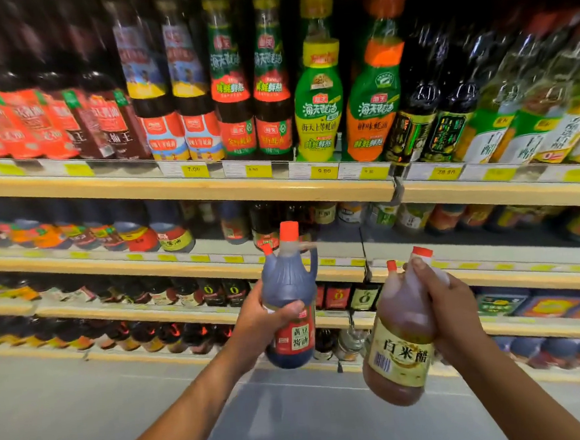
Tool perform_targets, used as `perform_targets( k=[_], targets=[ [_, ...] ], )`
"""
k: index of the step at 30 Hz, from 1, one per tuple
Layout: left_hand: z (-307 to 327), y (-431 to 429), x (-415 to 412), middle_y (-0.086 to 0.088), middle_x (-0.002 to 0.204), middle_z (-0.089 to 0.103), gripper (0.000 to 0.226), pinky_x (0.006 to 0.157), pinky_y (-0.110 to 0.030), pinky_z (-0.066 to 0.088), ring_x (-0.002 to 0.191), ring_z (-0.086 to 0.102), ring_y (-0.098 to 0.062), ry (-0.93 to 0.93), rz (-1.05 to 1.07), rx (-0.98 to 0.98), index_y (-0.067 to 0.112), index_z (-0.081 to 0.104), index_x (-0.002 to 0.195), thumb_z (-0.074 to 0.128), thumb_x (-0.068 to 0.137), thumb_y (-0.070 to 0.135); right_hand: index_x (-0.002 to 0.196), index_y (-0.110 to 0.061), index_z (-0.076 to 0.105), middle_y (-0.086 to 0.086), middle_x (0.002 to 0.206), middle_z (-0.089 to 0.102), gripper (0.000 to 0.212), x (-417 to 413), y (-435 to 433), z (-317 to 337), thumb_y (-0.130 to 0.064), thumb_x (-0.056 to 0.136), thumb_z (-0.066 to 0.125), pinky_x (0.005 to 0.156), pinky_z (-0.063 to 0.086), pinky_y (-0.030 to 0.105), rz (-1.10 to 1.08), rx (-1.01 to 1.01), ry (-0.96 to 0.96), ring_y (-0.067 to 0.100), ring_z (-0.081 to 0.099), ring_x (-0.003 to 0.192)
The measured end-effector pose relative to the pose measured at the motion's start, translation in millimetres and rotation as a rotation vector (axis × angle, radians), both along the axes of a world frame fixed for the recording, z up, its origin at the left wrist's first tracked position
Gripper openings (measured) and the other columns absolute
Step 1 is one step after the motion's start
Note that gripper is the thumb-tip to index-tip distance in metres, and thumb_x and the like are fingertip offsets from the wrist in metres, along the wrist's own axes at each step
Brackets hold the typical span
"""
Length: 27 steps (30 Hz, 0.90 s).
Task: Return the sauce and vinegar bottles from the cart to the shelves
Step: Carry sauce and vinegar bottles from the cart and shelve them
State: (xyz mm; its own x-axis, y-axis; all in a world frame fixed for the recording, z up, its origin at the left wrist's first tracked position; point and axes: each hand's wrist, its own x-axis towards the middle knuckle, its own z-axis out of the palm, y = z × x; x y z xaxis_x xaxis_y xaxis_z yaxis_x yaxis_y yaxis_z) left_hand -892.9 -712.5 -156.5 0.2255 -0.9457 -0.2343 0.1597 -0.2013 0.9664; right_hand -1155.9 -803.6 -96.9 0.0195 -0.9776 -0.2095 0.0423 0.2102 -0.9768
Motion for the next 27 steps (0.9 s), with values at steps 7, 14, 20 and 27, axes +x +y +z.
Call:
perform_targets(
  k=[7,14,20,27],
  targets=[
    [-3.1,4.3,84.5,0.009,0.112,0.07,0.074,0.077,-0.012,0.053,0.103,0.068,0.002,-0.35,0.169,-0.07,0.025,0.053,0.122,0.095,0.062,0.015,0.08,-0.018,0.074,0.02,0.085,0.073,0.029,30.2,0.8,-14.7,-0.046,0.086,0.07,0.075,0.055,0.048,0.078,-0.011,0.002,0.036,0.07,0.074],
    [-17.4,-21.5,184.7,0.009,0.125,0.067,0.091,0.094,-0.032,0.054,0.114,0.065,-0.007,-0.606,0.241,-0.127,0.029,0.053,0.13,0.092,0.052,0.056,0.085,-0.009,0.072,0.015,0.077,0.073,0.027,70.6,2.0,-37.6,-0.035,0.089,0.067,0.069,0.053,0.037,0.091,-0.09,-0.027,0.026,0.069,0.068],
    [-26.4,-61.0,243.4,0.008,0.13,0.065,0.098,0.101,-0.047,0.054,0.118,0.063,-0.012,-0.718,0.192,-0.15,0.026,0.051,0.135,0.088,0.053,0.065,0.087,-0.008,0.071,0.017,0.08,0.072,0.039,105.8,1.3,-55.4,-0.046,0.077,0.069,0.066,0.054,0.036,0.108,-0.135,-0.018,0.026,0.068,0.069],
    [-51.6,-96.7,279.0,0.006,0.128,0.06,0.099,0.095,-0.04,0.054,0.117,0.06,-0.018,-0.823,0.153,-0.064,0.022,0.035,0.141,0.092,0.064,0.047,0.085,-0.017,0.075,0.018,0.087,0.074,0.069,128.9,0.7,-77.7,-0.077,0.053,0.079,0.067,0.057,0.037,0.086,-0.162,0.038,0.026,0.07,0.073]
  ],
)
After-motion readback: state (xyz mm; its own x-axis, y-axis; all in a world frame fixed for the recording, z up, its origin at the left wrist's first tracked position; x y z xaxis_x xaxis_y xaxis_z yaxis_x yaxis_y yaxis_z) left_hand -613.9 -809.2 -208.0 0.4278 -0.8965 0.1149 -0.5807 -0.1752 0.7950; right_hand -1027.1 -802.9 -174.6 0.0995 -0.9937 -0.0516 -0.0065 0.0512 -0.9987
